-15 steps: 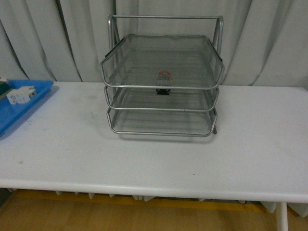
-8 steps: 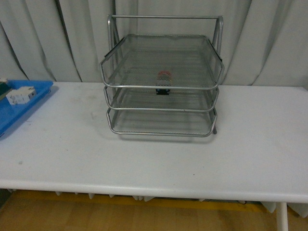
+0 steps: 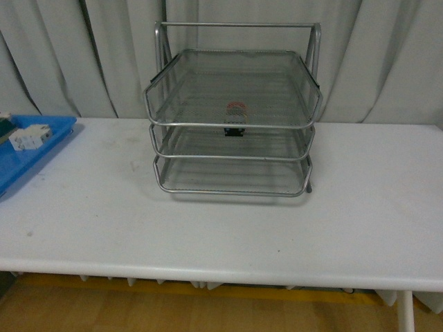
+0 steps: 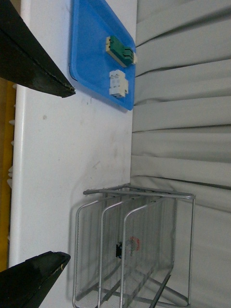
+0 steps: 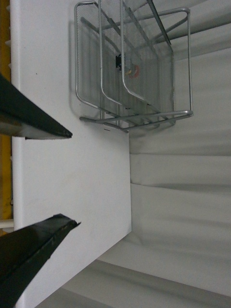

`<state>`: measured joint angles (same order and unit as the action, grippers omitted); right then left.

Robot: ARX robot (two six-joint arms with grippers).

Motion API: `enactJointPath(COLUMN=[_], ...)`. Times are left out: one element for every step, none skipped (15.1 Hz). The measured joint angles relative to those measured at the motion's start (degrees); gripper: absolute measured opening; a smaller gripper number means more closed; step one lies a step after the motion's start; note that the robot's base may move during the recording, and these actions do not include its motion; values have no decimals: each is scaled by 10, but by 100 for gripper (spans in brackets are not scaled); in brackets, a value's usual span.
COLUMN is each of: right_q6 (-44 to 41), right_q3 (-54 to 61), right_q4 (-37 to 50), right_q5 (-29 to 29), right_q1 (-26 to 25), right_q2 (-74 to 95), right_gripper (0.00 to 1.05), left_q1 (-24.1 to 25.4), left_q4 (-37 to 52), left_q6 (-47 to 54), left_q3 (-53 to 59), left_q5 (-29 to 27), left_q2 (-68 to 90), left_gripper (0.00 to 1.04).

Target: Place button on rack with both arms

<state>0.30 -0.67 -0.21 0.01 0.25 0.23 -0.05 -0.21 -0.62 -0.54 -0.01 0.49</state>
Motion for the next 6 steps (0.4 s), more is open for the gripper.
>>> enactJointPath(right_q6=[0,0,0,0,0,0], right_q3=[0,0,0,0,0,0], right_q4=[0,0,0,0,0,0], right_q5=[0,0,0,0,0,0], right_q1=[0,0,0,0,0,0], right_q2=[0,0,0,0,0,0], right_gripper=[57,69,95,98,98,98], left_q1=[0,0,0,0,0,0], left_q4=[0,0,0,0,0,0], left_q6=[0,0,0,0,0,0], left_q3=[0,0,0,0,0,0], left_q5=[0,0,0,0,0,0], left_q2=[0,0,0,0,0,0], left_gripper=[98,98,98,98,98,98])
